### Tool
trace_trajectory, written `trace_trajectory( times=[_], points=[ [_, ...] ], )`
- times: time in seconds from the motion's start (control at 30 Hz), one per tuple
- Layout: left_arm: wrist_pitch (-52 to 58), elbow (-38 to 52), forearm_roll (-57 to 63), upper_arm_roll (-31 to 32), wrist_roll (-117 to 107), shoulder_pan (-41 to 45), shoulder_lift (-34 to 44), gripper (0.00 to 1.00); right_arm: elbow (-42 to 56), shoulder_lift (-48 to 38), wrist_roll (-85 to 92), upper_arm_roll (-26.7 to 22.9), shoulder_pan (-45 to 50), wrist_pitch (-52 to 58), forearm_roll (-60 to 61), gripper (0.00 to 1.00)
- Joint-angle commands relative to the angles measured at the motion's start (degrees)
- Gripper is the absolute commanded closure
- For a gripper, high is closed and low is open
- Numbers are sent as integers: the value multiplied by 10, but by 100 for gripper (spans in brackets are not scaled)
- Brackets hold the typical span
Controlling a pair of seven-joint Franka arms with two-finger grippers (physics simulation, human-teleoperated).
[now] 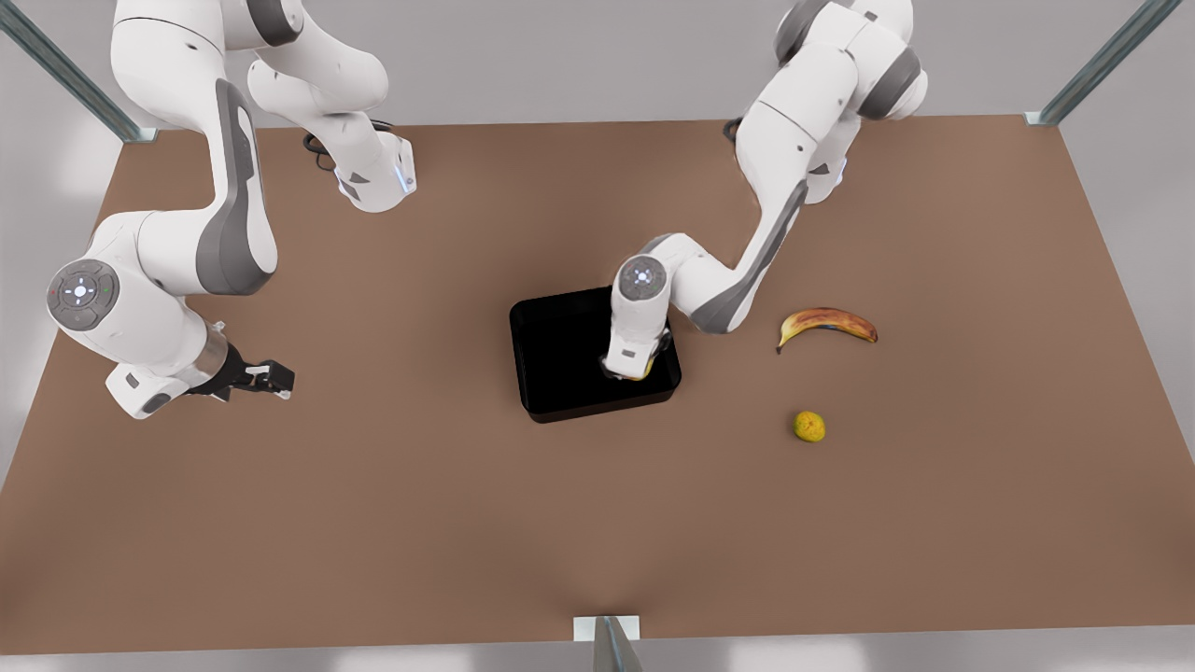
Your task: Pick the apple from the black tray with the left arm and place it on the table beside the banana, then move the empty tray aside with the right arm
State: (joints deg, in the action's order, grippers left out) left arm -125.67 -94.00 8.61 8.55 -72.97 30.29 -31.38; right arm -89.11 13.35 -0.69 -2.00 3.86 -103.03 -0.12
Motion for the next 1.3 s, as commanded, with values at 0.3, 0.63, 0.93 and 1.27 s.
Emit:
trace_trajectory(
  times=[0.3,0.63,0.93,1.27],
  points=[
    [37,71,-38,0,421,-168,-100,30,8,3,-8,33,146,1,7,0],
    [225,130,-29,1,663,-241,-58,0,-1,67,-324,111,192,-89,7,0],
    [319,79,-70,-3,766,-357,182,0,-138,55,-356,132,200,-232,45,0],
    [347,74,-87,12,733,-381,203,0,-164,120,-346,133,207,-279,39,0]
  ],
)
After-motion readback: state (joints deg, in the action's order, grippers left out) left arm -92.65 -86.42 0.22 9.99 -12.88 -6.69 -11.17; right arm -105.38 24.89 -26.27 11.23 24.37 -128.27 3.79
